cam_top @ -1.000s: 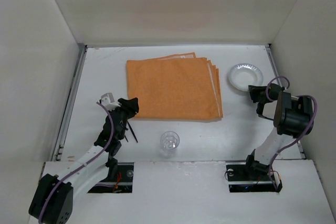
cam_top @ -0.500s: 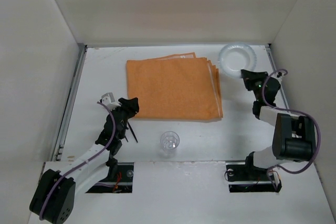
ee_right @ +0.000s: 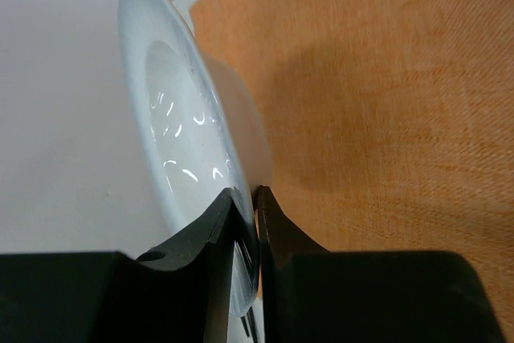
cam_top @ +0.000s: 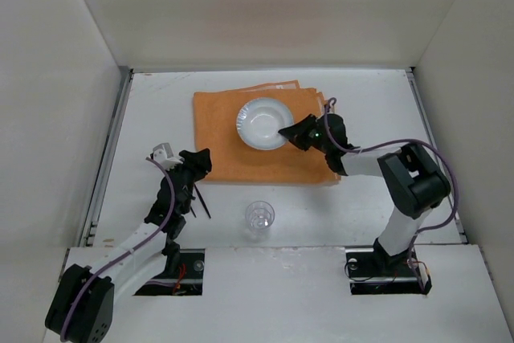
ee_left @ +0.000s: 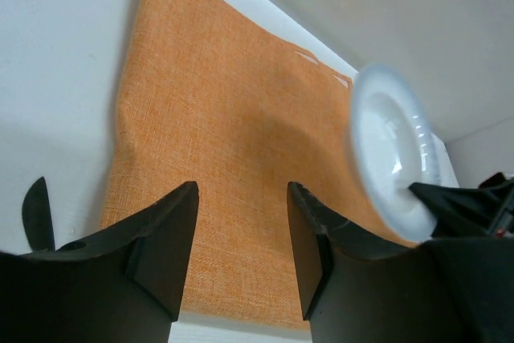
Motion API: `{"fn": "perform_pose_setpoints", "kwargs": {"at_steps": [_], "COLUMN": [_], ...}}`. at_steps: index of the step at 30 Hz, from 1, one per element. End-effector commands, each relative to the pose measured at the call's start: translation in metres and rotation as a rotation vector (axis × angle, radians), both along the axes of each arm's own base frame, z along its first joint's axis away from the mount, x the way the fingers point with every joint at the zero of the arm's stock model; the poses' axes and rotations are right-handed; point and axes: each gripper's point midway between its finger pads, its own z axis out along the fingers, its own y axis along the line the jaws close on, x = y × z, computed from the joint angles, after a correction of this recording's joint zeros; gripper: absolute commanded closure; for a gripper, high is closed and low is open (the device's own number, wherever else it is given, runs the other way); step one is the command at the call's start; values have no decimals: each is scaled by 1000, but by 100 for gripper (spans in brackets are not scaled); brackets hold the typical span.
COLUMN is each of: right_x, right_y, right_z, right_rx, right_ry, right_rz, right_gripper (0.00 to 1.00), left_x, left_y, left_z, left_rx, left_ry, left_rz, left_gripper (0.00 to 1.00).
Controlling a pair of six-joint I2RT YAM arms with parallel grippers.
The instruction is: Set the dinner table for one person
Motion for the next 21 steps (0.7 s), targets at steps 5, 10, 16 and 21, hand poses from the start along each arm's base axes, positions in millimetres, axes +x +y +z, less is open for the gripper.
{"fn": "perform_pose_setpoints", "kwargs": {"at_steps": [5,10,16,21], "right_x": [12,13,20,17], "right_y": [42,58,62,72], "right_z": [26,11,9,-1], "right_rx": [80,67,64,37], "right_ry": [-64,-33,-30,-6], "right_rz": [15,33,32,48], "right_gripper": [85,85,84,75], "left_x": [0,1,0,1], "left_y": [4,2,3,4], "left_z": [14,13,13,12], "left_rx": [-28,-30,-32,-32], "left_ry": [-58,-52,-53,-49], "left_rz": [22,13,13,17], "left_gripper": [54,53,53,53]}}
